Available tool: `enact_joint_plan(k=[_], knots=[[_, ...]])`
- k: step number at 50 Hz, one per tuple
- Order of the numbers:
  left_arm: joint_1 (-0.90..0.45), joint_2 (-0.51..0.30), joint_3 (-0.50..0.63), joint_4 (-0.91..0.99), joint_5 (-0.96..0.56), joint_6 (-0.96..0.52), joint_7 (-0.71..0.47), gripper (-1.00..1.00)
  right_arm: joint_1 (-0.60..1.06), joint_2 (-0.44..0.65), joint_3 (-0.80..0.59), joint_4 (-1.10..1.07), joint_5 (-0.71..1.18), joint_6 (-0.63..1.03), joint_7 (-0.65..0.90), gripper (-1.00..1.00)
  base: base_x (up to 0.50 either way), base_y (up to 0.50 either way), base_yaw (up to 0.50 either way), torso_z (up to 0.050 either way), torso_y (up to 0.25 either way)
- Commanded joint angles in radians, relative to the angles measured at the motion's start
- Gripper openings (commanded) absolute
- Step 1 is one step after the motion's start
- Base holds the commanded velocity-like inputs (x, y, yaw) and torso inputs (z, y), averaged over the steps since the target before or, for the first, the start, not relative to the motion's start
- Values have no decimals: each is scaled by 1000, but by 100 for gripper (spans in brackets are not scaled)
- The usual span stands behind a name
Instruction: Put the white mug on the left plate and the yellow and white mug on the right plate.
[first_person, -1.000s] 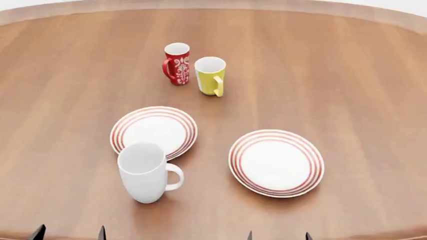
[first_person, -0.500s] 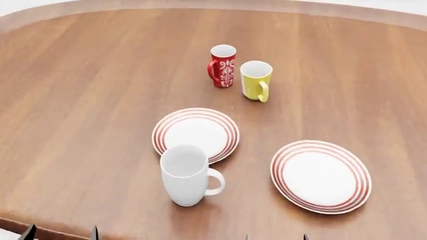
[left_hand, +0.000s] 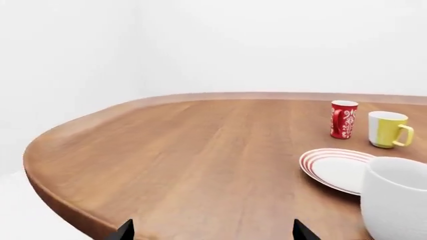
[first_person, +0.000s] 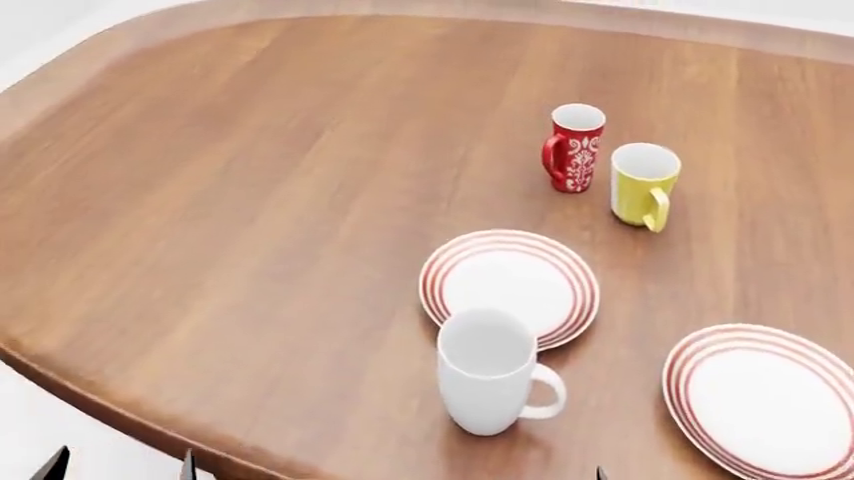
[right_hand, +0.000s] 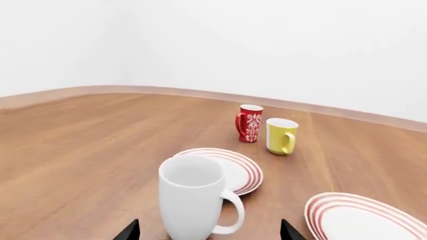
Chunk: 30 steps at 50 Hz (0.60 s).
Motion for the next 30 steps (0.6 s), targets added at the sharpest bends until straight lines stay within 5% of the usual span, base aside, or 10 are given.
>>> enact_joint_plan(k=[1, 9, 13, 16, 30], knots=[[0, -14, 15, 8, -8, -2, -17, 100, -1, 15, -22, -11, 2, 6, 12, 100, 53, 15, 500, 0, 0], [3, -22, 24, 15, -15, -3, -26, 100, -6, 22, -28, -25, 2, -13, 26, 100, 55, 17, 500, 0, 0], [-20, -45, 19, 144, -17, -80, -30, 100, 6, 55, 7, -225, 49, 94, 14, 100, 0, 0, 0, 0, 0], [-47, -62, -16, 271, -63, -171, -35, 100, -2, 57, 60, -234, 123, 77, 12, 100, 162, -473, 0, 0, 0], [47, -81, -60, 319, -84, -124, -64, 100, -102, 78, 116, -287, 186, 27, 25, 100, 162, -473, 0, 0, 0]])
